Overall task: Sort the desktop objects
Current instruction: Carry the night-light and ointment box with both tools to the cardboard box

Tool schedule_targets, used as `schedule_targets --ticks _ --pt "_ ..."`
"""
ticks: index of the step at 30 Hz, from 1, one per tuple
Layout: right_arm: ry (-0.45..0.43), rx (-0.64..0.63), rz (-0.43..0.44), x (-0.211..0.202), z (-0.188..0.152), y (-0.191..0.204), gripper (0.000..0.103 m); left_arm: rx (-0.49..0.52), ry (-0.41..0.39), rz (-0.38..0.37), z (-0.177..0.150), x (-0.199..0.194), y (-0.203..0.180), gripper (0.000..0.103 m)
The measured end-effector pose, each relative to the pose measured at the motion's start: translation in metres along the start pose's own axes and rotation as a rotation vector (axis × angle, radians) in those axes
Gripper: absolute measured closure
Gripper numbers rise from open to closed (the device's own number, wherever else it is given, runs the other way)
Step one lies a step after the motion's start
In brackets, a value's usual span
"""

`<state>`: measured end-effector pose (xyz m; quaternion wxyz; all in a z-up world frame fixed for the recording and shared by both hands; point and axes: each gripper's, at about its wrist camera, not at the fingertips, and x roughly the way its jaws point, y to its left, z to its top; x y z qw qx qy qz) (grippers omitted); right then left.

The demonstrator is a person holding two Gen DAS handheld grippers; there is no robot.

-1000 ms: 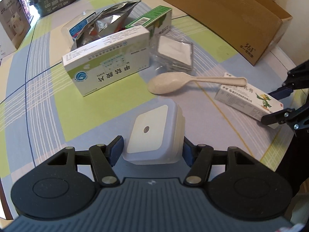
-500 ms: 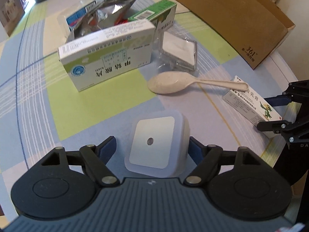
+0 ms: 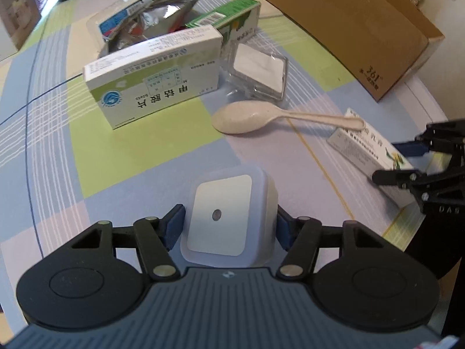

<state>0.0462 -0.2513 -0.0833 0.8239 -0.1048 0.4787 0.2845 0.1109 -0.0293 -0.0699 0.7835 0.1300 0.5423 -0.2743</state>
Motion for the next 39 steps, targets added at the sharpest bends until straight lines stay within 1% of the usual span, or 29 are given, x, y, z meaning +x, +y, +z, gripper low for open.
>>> schedule_targets --ticks 2,9,16,19,23,26,28,33,36,39 --pt "-0.008 0.001 0.008 -0.005 -0.002 0.001 0.068 -0.016 -0.009 0.014 0.0 -0.006 -0.002 0.044" --pt "-0.063 0.01 -0.034 -0.033 -0.007 0.005 0.068 -0.026 -0.045 0.042 0.006 -0.032 -0.022 0.044" --pt "-0.14 0.036 -0.045 -0.068 -0.008 -0.002 0.068 -0.01 -0.078 0.052 0.016 -0.052 -0.049 0.044" --pt "-0.198 0.05 -0.05 -0.089 -0.003 -0.007 0.068 -0.003 -0.091 0.052 0.027 -0.062 -0.062 0.044" --pt "-0.289 0.055 -0.071 -0.121 0.014 -0.02 0.068 0.021 -0.126 0.052 0.053 -0.077 -0.084 0.044" --pt "-0.348 0.067 -0.106 -0.145 0.031 -0.04 0.068 0.067 -0.16 0.035 0.079 -0.087 -0.106 0.044" --pt "-0.371 0.076 -0.135 -0.156 0.043 -0.057 0.068 0.096 -0.181 0.02 0.1 -0.092 -0.123 0.044" --pt "-0.389 0.114 -0.202 -0.167 0.061 -0.109 0.068 0.169 -0.223 -0.025 0.149 -0.091 -0.169 0.044" --pt "-0.384 0.138 -0.231 -0.166 0.067 -0.138 0.068 0.199 -0.227 -0.05 0.174 -0.079 -0.194 0.044" --pt "-0.368 0.152 -0.243 -0.159 0.072 -0.16 0.068 0.21 -0.222 -0.069 0.193 -0.06 -0.213 0.044"
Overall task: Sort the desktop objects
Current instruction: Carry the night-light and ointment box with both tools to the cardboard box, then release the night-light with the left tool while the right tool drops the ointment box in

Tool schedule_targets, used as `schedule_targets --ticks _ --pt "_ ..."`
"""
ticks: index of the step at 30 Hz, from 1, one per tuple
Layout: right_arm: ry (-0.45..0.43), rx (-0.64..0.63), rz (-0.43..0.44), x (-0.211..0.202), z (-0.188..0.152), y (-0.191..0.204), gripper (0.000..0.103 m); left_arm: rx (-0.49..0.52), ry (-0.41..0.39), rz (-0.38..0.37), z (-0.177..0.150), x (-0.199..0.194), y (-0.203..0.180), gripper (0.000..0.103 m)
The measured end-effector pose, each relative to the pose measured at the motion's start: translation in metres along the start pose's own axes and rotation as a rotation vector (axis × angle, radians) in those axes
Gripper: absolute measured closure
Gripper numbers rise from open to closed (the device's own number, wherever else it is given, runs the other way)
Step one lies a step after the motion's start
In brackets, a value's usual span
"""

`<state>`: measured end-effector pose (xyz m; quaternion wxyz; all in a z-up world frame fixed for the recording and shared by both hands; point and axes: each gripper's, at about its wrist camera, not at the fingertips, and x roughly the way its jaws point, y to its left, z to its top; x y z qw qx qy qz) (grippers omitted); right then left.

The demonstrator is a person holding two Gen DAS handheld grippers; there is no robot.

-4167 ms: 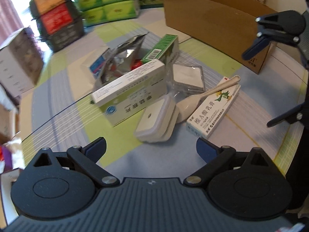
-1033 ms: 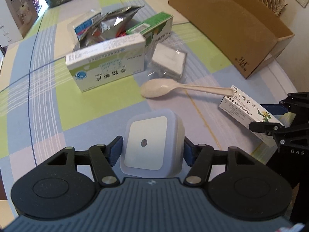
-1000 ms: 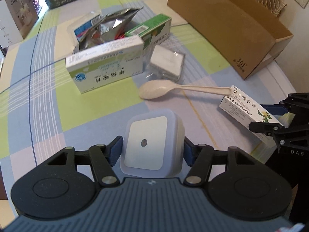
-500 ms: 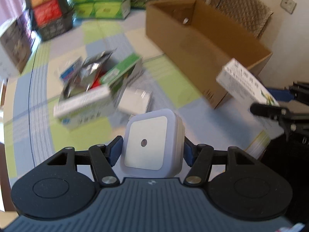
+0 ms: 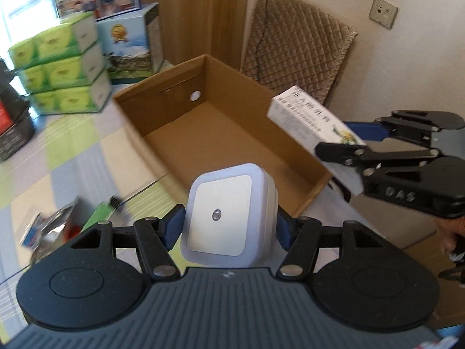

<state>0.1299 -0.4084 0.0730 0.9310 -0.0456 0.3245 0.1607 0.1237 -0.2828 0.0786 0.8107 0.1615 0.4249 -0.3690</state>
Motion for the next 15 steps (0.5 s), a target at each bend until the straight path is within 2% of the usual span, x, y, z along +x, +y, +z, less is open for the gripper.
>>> schedule_targets --ticks 5,12,15 --pt "0.036 0.018 -0.017 0.023 0.0 -0.021 0.068 0.05 0.019 -0.011 0.016 0.036 -0.015 0.044" --pt "0.059 0.033 -0.024 0.042 -0.004 -0.038 0.068 0.053 0.032 -0.017 0.022 0.068 -0.016 0.044" --pt "0.065 0.041 -0.027 0.047 -0.005 -0.043 0.068 0.067 0.033 -0.003 0.022 0.074 -0.017 0.037"
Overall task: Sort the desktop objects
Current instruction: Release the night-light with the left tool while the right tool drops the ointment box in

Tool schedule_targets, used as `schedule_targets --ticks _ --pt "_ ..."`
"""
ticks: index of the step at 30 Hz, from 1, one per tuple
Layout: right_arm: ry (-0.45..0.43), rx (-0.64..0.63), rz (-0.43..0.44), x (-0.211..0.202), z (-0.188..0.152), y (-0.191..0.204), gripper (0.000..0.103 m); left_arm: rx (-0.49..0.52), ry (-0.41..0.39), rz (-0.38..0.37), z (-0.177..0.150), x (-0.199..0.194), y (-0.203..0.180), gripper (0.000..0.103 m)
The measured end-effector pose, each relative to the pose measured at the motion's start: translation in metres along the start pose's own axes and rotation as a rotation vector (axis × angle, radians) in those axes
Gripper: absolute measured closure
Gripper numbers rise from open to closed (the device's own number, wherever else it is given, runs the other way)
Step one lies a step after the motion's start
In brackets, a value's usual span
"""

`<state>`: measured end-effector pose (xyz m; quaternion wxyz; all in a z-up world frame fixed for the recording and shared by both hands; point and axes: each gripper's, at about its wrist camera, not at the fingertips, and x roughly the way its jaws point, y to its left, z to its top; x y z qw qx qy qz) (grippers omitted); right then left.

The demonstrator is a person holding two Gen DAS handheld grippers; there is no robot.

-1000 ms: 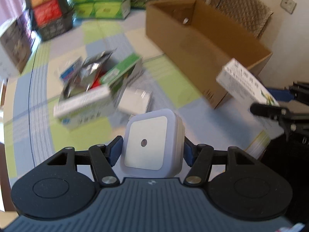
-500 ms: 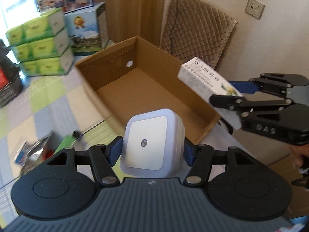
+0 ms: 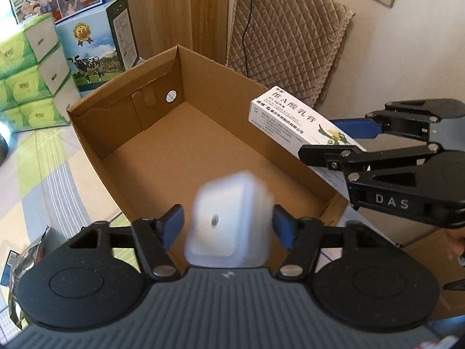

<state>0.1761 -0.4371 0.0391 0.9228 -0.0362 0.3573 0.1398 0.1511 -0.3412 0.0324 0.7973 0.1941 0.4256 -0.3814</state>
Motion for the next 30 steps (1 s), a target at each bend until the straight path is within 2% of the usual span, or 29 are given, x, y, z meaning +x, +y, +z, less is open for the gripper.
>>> schedule_targets --ticks 13,17,21,30 --pt "0.011 0.01 0.021 0.013 0.003 0.003 0.068 -0.016 -0.036 0.025 -0.013 -0.023 0.012 0.037" --pt "-0.034 0.003 0.039 0.017 0.008 0.005 0.067 -0.032 -0.049 0.031 -0.017 -0.031 0.016 0.037" --pt "-0.052 0.038 0.028 0.014 0.01 0.001 0.047 -0.051 -0.068 0.031 -0.022 -0.042 0.02 0.037" --pt "-0.074 0.097 0.052 -0.03 -0.018 0.002 0.04 -0.123 -0.099 0.07 -0.049 -0.077 0.029 0.035"
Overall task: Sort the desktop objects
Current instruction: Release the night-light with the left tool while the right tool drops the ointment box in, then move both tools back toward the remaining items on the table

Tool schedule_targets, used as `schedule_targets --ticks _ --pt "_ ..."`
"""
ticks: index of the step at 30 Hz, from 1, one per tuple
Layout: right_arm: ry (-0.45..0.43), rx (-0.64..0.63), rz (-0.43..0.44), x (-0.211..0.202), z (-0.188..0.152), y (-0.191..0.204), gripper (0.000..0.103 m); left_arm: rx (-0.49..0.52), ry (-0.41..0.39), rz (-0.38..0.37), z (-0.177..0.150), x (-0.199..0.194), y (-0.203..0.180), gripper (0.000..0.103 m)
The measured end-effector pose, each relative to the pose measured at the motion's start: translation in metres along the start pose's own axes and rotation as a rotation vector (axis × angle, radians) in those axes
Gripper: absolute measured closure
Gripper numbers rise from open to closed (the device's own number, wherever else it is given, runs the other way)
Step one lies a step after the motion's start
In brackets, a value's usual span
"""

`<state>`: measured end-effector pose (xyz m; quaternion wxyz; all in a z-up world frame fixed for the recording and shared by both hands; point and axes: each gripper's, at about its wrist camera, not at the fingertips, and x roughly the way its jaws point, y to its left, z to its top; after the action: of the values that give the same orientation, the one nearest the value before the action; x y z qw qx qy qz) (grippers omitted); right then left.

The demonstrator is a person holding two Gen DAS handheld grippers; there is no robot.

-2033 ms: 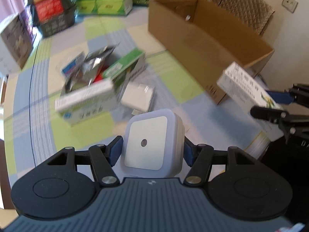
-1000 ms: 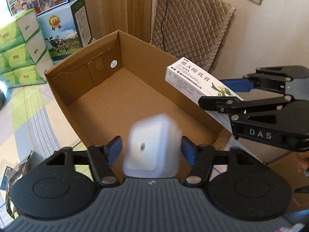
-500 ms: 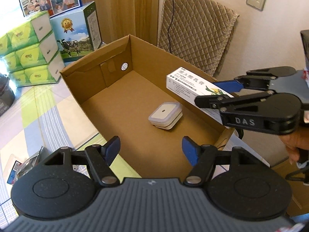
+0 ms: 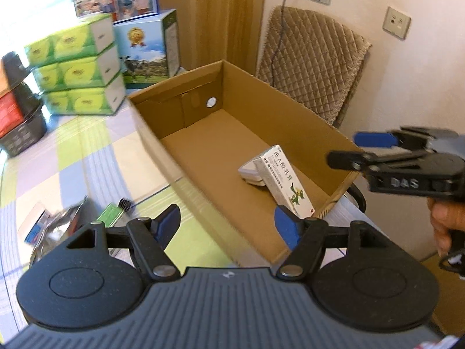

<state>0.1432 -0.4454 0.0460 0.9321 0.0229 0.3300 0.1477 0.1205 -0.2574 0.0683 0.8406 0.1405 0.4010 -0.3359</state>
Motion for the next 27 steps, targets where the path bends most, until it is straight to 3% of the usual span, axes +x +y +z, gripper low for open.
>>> schedule_targets --ticks 14,17,27 --pt "-0.054 -0.057 0.11 -0.073 -0.033 0.072 0.024 -0.194 -0.045 0.102 -0.079 -0.086 0.05 0.03" --pt "-0.045 -0.07 0.146 -0.08 -0.042 0.091 0.018 -0.241 -0.062 0.13 -0.099 -0.104 0.065 0.026" --pt "0.036 -0.156 0.249 -0.069 -0.079 0.149 0.014 -0.338 -0.054 0.245 -0.163 -0.138 0.111 0.017"
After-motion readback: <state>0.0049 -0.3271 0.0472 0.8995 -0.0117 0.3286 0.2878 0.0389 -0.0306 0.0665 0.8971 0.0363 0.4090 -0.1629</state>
